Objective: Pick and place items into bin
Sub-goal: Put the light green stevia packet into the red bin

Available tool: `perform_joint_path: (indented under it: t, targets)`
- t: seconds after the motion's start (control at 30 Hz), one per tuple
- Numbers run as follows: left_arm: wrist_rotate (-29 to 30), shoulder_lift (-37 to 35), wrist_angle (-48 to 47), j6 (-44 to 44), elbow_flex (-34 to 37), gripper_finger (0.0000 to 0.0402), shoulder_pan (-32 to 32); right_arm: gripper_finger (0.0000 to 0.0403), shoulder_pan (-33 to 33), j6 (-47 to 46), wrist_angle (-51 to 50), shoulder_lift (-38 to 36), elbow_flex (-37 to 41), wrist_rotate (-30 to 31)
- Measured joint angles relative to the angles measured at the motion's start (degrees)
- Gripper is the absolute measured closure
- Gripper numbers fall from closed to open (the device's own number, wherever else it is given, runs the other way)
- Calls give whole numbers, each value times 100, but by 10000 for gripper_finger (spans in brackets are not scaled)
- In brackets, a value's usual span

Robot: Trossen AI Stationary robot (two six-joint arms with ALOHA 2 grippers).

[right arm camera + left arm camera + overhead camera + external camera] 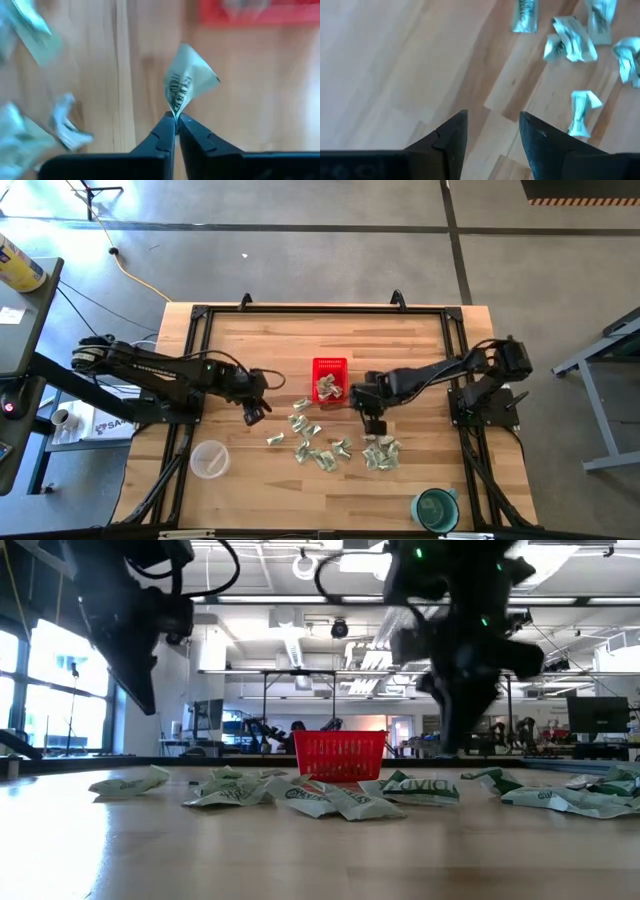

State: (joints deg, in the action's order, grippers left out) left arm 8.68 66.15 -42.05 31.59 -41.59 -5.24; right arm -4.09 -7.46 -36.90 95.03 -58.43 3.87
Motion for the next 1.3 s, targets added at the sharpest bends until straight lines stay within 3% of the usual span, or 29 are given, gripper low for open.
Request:
perform_joint_path:
  t: [0.17, 0.37, 0.57, 0.73, 0.87, 1.07, 1.2, 1.3]
  targets:
    - [-155, 0, 303, 226, 249, 191, -363, 389, 380, 40, 75, -410, -574, 207]
    - [-485, 0, 1111, 279, 472, 182, -792, 347, 1279, -154, 745, -26, -928, -457]
    - [-713, 138, 1590, 665, 773, 158, -989, 243, 1605, -219, 347, 576, -1378, -942]
    - [-955, 485, 2598, 772, 857, 136, -1346, 153, 1441, 440, 74, 529, -1462, -526]
    - [-602, 915, 3250, 772, 855, 129, -1655, 114, 1289, 872, -269, 395, -1471, 12]
    - [118, 1748, 3422, 779, 859, 143, -1977, 104, 1268, 1120, -443, 391, -1377, 205]
    - [314, 2045, 3507, 916, 840, 169, -1999, 104, 1272, 1109, -501, 391, -1364, 235]
    - [599, 2096, 3542, 817, 838, 212, -2000, 104, 1272, 1099, -548, 391, -1365, 309]
